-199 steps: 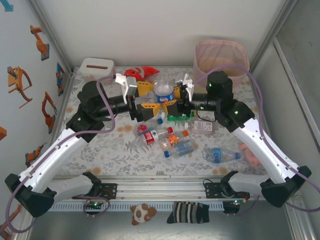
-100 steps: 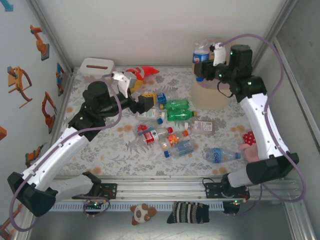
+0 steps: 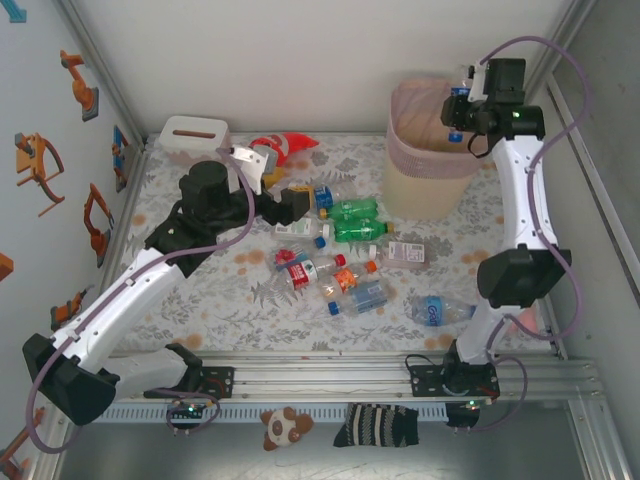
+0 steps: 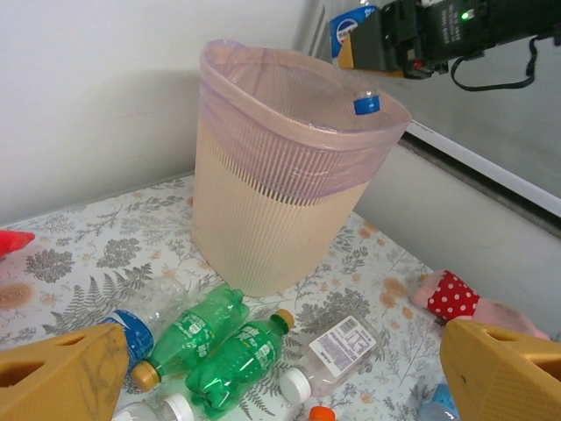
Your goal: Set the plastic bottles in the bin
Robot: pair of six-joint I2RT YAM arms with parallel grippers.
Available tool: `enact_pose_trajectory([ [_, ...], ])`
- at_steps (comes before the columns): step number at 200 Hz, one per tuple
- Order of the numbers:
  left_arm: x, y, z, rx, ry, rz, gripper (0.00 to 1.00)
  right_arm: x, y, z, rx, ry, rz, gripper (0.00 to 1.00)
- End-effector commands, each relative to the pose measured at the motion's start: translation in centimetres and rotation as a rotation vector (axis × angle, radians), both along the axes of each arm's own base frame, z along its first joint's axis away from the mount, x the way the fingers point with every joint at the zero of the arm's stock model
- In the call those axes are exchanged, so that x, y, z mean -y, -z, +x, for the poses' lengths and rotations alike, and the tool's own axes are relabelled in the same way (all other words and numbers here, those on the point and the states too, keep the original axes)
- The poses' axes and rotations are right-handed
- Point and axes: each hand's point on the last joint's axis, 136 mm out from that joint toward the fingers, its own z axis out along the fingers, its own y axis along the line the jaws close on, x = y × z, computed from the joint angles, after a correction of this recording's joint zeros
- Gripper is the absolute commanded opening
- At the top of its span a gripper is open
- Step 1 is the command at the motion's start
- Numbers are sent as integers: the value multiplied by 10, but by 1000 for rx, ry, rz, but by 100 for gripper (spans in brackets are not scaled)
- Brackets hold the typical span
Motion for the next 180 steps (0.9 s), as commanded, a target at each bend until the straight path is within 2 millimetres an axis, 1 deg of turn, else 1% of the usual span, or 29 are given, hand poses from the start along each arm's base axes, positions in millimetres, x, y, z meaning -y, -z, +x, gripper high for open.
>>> enact_pose_trajectory([
  [1, 0, 4, 3, -19, -6, 0, 91, 16, 13, 6, -51, 35, -79, 46],
  [16, 0, 6, 4, -22, -4, 5, 91, 17, 27, 15, -88, 34, -96, 45],
  [54, 1, 14, 6, -34, 3, 26, 91, 21, 75, 27, -210, 40, -120, 44],
  [95, 0, 18, 11, -29, -6, 43, 91, 21, 128, 27, -349, 33, -123, 44],
  [126, 0, 22, 16, -36, -7, 50, 91, 21, 163, 24, -436, 28, -126, 46],
  [142, 1, 24, 18, -39, -6, 50, 91, 21, 176, 23, -467, 29, -127, 48],
  [154, 1, 25, 19, -41, -4, 51, 91, 22, 183, 23, -483, 33, -129, 51],
  [166, 2, 26, 21, -46, -5, 53, 91, 22, 185, 22, -492, 38, -129, 57],
  [180, 1, 28, 21, -52, -3, 57, 91, 23, 182, 20, -491, 47, -127, 64],
])
